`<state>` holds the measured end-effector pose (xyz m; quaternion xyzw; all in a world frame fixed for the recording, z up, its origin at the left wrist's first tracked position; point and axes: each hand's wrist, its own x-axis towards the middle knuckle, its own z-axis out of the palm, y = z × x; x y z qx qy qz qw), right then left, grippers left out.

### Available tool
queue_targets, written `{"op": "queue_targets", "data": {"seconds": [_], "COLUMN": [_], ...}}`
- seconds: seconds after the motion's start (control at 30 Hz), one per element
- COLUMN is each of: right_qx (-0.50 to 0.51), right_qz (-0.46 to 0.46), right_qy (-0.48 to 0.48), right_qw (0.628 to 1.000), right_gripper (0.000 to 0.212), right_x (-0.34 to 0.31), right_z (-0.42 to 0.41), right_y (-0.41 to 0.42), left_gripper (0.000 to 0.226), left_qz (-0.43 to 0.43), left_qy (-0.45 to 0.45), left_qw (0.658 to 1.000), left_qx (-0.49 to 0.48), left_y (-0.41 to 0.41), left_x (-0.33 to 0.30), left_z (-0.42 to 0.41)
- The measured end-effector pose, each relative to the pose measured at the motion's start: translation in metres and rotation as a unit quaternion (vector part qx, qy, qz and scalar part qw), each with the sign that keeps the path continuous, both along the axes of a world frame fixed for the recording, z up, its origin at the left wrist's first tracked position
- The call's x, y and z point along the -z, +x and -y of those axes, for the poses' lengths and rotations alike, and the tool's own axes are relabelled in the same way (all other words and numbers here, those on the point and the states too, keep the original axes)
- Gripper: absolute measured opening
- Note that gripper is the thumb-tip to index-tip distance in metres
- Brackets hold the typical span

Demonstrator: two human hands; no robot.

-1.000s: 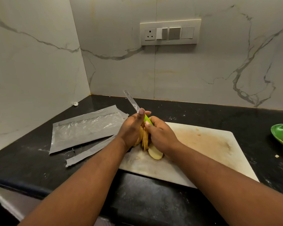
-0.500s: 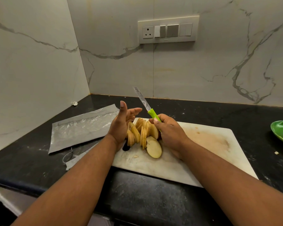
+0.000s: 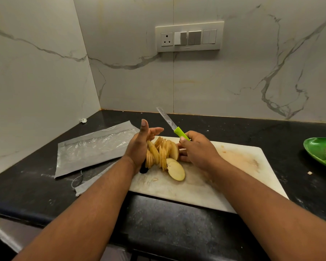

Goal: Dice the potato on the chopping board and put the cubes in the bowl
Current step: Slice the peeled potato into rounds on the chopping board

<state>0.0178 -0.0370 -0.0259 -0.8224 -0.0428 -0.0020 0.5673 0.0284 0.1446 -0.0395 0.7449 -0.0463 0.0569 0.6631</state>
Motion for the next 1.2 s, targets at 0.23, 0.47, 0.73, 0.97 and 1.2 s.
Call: {"op": "queue_targets", "data": {"seconds": [0.23,0.47,0.73,0.97,1.2], "right_qx": [-0.035,0.013,-0.089,-0.209,-0.186], "right_qz": [-0.004,0.107,0.064,0.005,0.027], "right_qy": [-0.007,-0.144,-0.191,-0.439,-0.398], "right_qw": [0.999,0.984,0.975,0.874,0.898], "right_gripper": [0.017,0.009,0.014,0.056,0.015], "right_x": [0.001,-0.001,-0.031,-0.047,-0.042], "right_z": [-0.003,0.002,0.020,0.021,0.033], "right_y": [0.000,-0.001,-0.011,-0.027,-0.022], "left_gripper": [0.090,0.120,0.088,0.087,0.076], "left_qz": [-0.005,0.039,0.032,0.068,0.092], "left_qy": [-0.003,0.037,-0.019,0.051,0.077], "left_qw": [1.000,0.999,0.999,0.993,0.986], "left_qx": [0.002,0.005,-0.009,-0.086,-0.118], "left_y": [0.000,0.002,0.000,0.007,0.012], "left_x": [-0.002,-0.001,-0.003,0.000,0.006], "left_z": [0.002,-0.001,-0.002,-0.005,-0.007]}}
